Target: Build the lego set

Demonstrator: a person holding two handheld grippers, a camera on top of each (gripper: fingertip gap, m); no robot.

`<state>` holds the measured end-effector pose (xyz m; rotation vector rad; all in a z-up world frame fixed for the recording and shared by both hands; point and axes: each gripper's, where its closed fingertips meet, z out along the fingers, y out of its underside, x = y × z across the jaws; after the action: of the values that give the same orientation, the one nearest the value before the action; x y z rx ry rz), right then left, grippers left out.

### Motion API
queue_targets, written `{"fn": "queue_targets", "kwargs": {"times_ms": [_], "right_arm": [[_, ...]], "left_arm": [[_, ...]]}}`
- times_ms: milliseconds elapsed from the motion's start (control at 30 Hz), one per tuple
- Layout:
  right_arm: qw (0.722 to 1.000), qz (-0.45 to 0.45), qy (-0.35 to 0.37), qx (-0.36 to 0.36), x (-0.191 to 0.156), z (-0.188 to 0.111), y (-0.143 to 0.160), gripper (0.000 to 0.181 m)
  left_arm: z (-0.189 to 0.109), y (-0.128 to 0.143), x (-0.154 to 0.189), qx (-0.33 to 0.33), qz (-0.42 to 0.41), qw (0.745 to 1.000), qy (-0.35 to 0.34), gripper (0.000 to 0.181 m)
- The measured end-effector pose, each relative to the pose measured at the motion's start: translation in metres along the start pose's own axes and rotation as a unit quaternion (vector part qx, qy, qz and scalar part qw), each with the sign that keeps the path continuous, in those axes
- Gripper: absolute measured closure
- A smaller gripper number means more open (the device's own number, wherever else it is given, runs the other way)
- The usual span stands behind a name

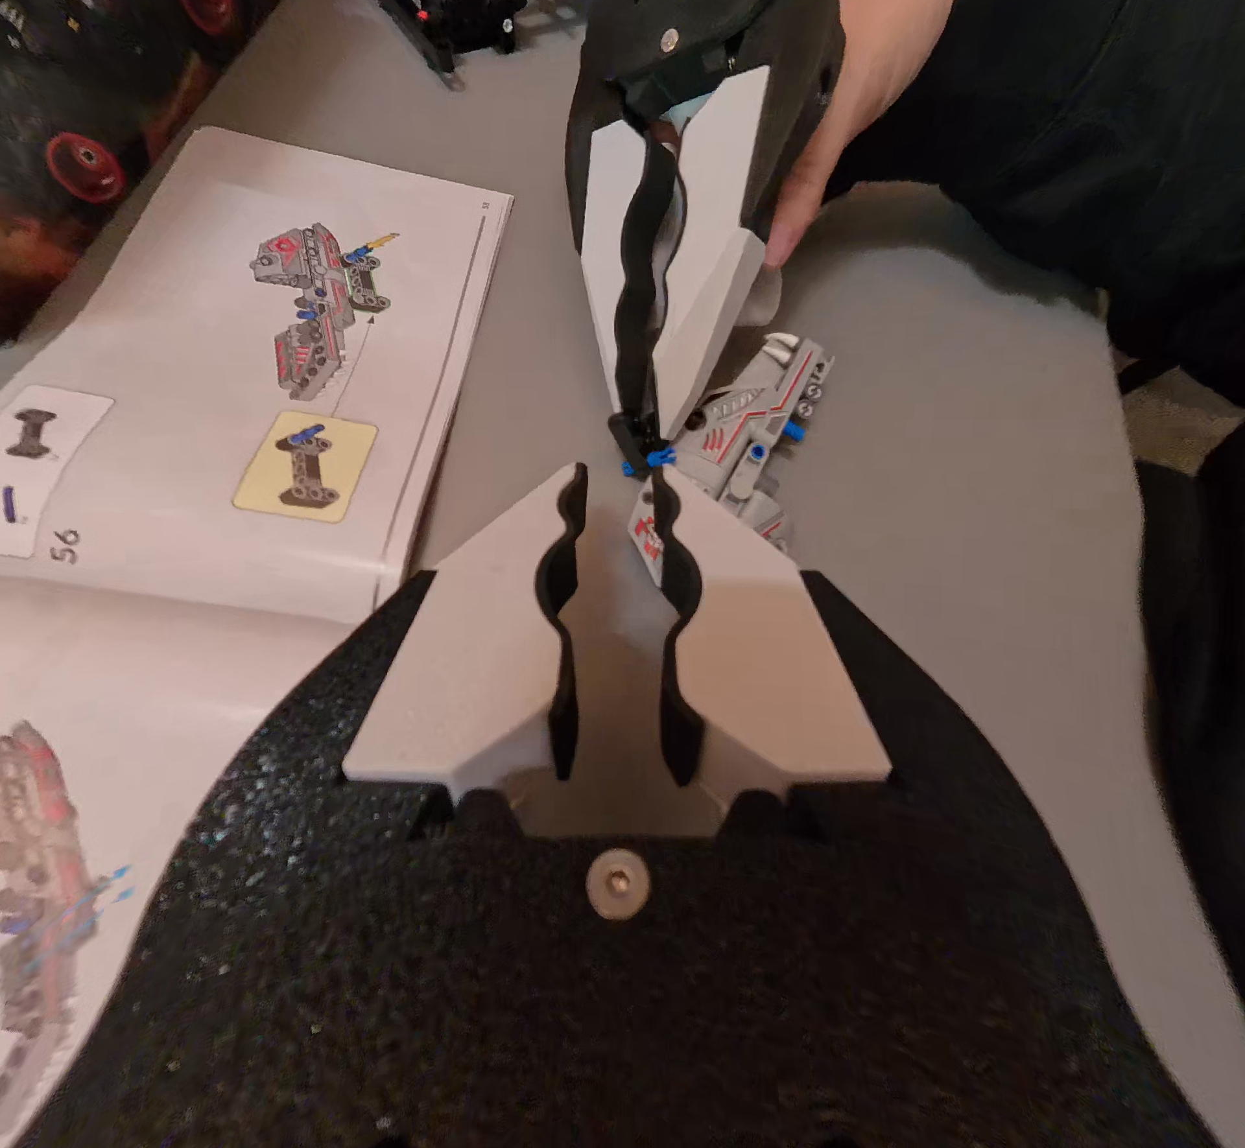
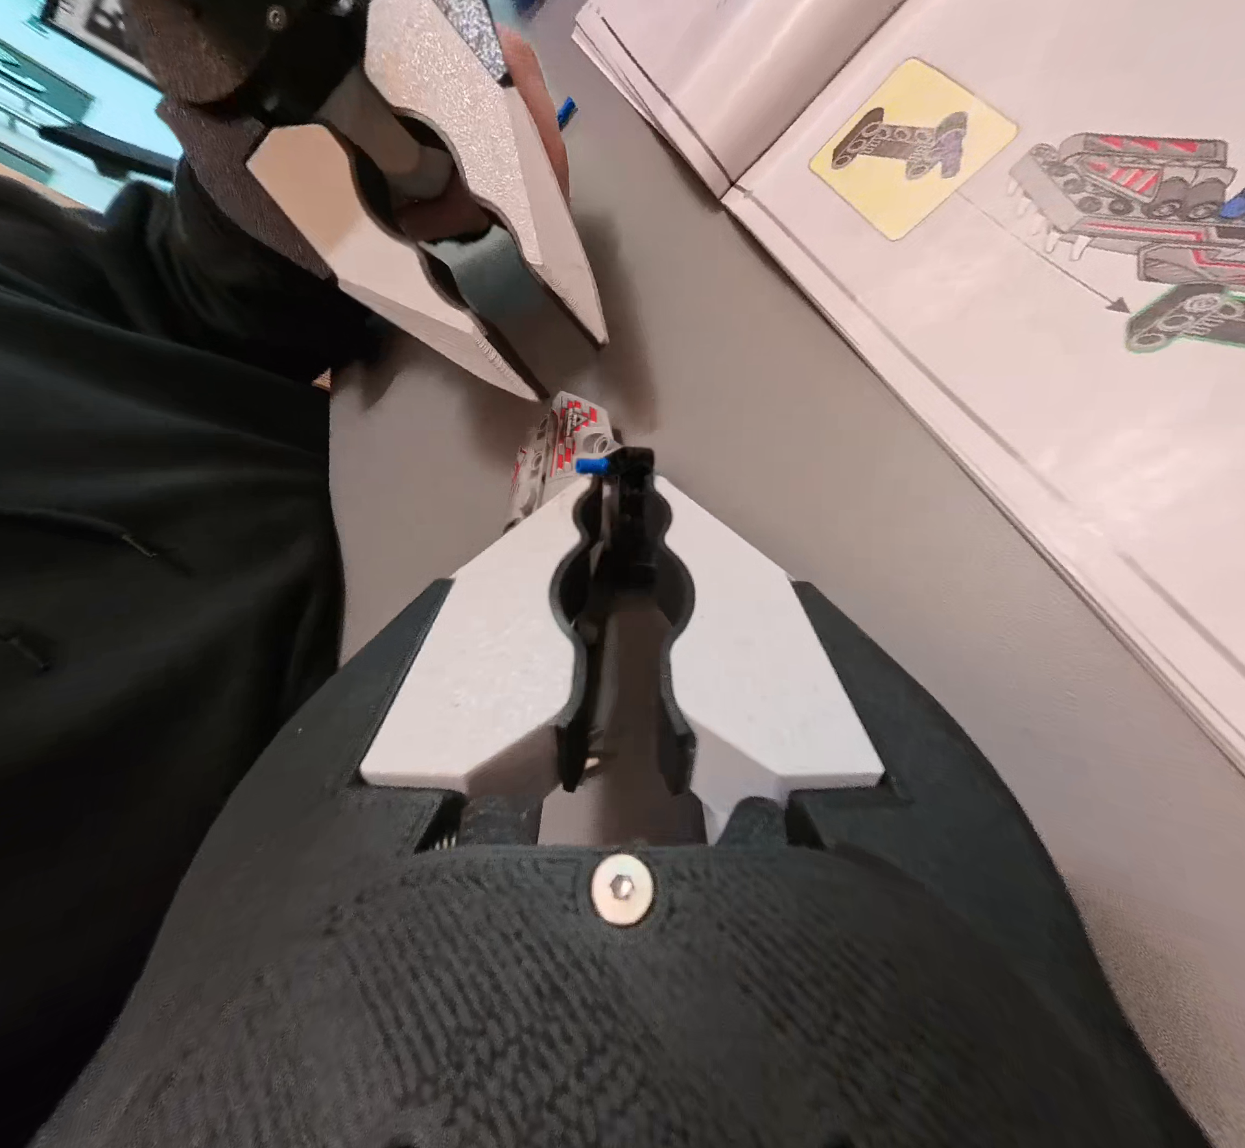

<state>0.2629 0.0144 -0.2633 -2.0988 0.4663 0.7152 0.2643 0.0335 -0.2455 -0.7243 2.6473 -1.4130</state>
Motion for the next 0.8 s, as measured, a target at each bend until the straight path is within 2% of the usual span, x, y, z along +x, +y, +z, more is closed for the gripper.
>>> {"fn": "queue_targets", "kwargs": {"times_ms": [33,100,200,300,400,567,700,800], "right_arm": [[1.0,0.003,-0.009,0.004,0.0,0.0,-0.001,0.174],[1.0,0.001,-0.02,0.014,-0.001,-0.001,-0.005,0.17],[1.0,-0.009,0.007,0.018,0.007,-0.012,-0.007,0.148],[0.998,-0.028,0.051,0.021,0.017,-0.031,-0.004,0.149],[0.996,-0.068,0.056,0.01,0.012,-0.041,0.007,0.161],[0.992,-0.091,0.087,-0.014,0.022,-0.038,0.021,0.164],[0.99,-0.097,0.099,-0.008,0.024,-0.043,0.022,0.158],[0.988,-0.099,0.116,0.01,0.026,-0.047,0.017,0.157]], "left_arm": [[0.002,-0.001,0.0,-0.009,0.017,1.0,-0.003,0.165],[0.006,-0.003,-0.004,-0.026,0.059,0.998,-0.014,0.164],[0.01,-0.008,-0.002,-0.054,0.147,0.988,-0.011,0.166],[0.015,-0.01,-0.005,-0.09,0.212,0.973,-0.002,0.167],[0.02,-0.012,-0.002,-0.115,0.264,0.957,0.037,0.167],[0.035,-0.007,0.0,-0.183,0.292,0.934,0.095,0.166],[0.048,0.002,0.0,-0.224,0.306,0.92,0.103,0.174],[0.049,0.004,0.001,-0.229,0.282,0.926,0.103,0.176]]}}
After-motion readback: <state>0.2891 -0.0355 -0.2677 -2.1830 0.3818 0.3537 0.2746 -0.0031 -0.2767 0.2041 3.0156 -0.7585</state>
